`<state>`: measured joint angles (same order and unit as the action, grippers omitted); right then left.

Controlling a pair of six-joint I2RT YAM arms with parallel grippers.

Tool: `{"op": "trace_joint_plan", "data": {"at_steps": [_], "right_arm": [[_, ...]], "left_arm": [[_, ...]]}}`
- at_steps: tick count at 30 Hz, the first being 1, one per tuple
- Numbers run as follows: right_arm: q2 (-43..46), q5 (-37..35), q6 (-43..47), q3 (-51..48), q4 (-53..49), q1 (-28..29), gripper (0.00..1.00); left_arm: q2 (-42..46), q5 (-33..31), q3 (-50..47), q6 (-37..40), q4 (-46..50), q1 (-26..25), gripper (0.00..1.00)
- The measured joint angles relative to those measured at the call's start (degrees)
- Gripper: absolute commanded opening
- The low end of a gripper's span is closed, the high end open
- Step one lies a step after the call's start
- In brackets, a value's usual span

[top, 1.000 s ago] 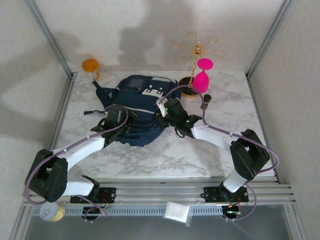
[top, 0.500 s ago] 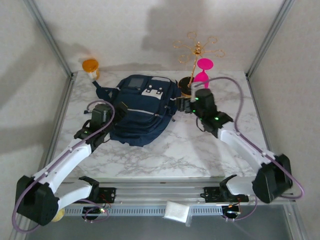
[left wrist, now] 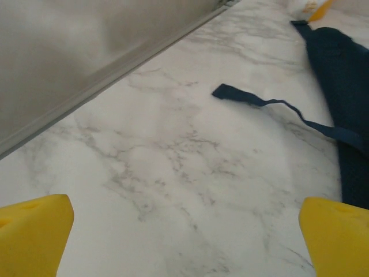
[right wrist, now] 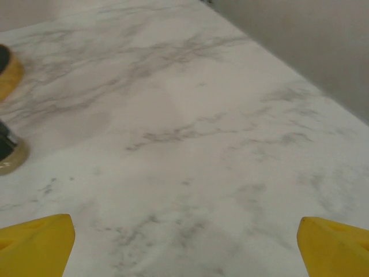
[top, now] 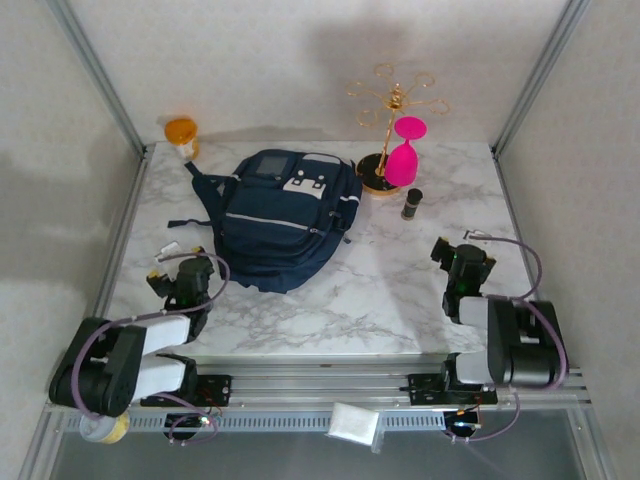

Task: Pack the student bag
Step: Reset both arms

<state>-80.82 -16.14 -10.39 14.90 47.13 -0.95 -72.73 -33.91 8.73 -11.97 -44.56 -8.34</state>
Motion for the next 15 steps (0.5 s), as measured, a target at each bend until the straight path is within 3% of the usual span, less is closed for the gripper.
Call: {"op": "trace_joint_plan", "data": {"at_steps": [7,15], "right_arm": [[-6.8,14.8,6.1,-1.6,18.2,-0.3,0.99],[-7.5,15.6,7.8,-2.3,24.2,0.5,0.99]], "left_arm": [[-13.0,13.2,0.8,6.1,-25.5,1.6,0.99],[-15.7,17.8,2.4,6.9,-29.0,3.0,0.99]]}}
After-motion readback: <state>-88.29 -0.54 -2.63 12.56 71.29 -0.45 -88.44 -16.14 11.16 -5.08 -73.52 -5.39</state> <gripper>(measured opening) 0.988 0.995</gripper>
